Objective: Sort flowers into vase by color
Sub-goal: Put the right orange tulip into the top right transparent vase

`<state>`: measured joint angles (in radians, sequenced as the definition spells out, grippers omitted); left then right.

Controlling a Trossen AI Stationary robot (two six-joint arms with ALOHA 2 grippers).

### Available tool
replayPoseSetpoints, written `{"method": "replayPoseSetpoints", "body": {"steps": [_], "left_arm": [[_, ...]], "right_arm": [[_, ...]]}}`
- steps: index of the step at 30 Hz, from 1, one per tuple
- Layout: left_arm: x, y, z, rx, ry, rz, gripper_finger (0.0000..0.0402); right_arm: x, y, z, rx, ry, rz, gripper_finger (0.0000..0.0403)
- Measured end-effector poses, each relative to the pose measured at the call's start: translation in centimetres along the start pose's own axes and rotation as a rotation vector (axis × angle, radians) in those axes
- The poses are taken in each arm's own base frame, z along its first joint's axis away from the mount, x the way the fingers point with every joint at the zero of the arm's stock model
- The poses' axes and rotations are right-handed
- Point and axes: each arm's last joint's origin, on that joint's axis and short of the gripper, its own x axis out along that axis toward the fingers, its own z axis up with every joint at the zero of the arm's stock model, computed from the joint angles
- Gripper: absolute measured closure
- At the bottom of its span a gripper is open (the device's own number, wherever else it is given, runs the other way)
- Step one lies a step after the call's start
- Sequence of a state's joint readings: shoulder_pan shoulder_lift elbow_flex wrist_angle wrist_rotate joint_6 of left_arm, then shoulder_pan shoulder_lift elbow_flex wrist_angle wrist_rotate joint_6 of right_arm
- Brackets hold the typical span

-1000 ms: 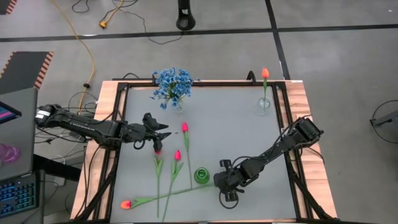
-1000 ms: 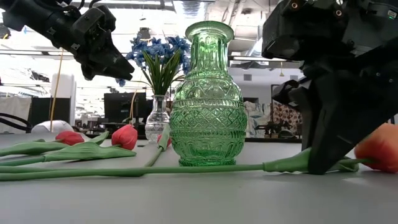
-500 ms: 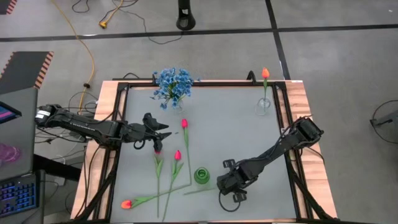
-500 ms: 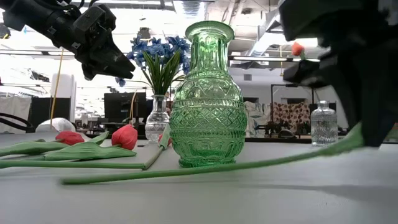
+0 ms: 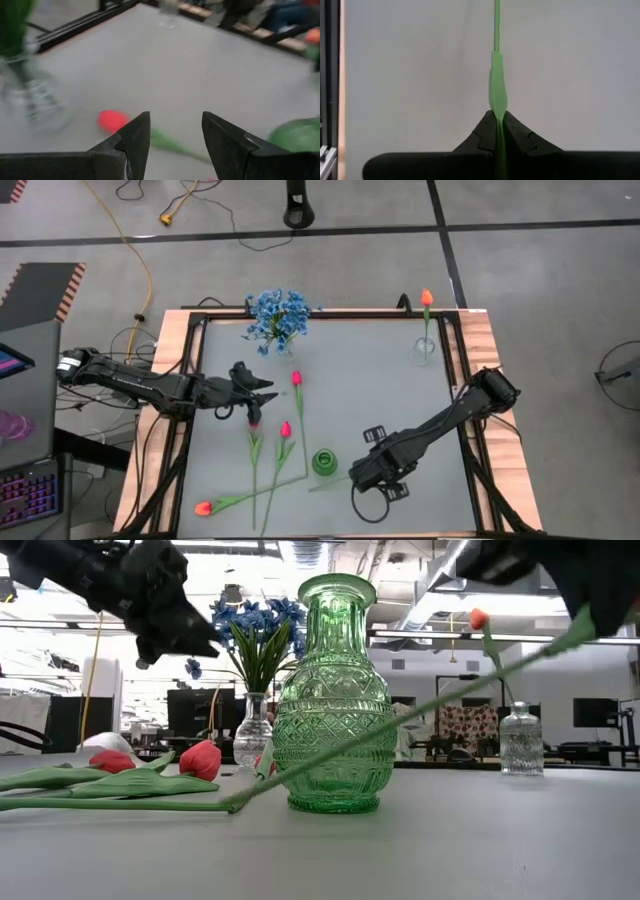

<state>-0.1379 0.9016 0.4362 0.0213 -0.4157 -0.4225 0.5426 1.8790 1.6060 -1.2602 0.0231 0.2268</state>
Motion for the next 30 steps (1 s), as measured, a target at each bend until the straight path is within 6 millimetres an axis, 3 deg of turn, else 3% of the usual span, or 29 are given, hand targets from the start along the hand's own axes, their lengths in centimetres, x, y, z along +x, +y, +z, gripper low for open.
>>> {"method": "replayPoseSetpoints", "body": {"steps": [14, 25, 30], "left_arm": [[-1.1, -2.2, 3.7, -0.127, -0.278, -0.459, 0.0235], [-1.6, -2.7, 4.2, -0.197, -0.317, -0.548, 0.0235], [-1.6, -2.8, 4.2, -0.244, -0.295, -0.575, 0.0235]], "right_arm": [[-3.9, -1.5, 0.6, -0.057, -0.032, -0.001, 0.0362], [-7.1, -3.8, 1.7, -0.129, -0.158, -0.046, 0.0362], [-8.2, -5.0, 2.1, -0.193, -0.209, -0.191, 0.0362]]}}
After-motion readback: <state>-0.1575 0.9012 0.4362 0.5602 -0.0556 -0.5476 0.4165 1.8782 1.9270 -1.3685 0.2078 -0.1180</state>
